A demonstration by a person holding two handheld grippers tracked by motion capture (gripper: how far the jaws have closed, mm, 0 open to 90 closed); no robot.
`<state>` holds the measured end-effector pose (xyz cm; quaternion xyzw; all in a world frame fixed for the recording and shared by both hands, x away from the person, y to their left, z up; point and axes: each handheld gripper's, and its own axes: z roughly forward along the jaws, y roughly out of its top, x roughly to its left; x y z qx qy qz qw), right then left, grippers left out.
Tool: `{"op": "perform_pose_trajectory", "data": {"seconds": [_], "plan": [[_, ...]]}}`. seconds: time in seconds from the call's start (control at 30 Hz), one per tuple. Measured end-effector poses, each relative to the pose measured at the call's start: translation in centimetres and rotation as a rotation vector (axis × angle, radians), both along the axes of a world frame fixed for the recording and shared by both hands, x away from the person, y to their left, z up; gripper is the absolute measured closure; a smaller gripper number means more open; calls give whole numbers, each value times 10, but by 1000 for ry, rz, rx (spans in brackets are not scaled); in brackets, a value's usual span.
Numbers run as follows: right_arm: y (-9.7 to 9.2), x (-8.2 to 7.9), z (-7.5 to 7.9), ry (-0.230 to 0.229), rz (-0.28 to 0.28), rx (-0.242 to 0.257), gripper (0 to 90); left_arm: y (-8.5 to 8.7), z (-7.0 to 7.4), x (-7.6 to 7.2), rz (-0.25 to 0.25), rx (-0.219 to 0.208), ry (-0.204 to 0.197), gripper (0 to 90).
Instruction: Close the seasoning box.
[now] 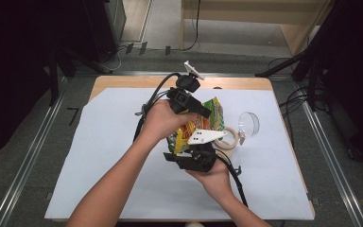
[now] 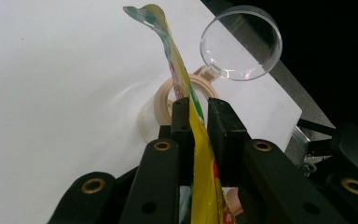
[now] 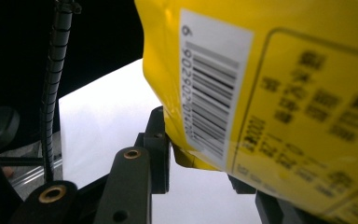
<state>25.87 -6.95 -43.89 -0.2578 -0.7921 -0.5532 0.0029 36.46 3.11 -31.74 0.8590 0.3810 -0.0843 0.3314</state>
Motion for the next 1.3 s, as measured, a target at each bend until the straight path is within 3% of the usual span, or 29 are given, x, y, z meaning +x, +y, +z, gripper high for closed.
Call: {"op": "perform_pose_trajectory", "data": {"seconds": [0.77,1.3], "plan": [[-3,-1,3,0,3,3,669,-5,1,7,-13,9,25,816],[-5,2,2,1,-11,12,680,-9,2,7,-14,13,10,816]]}}
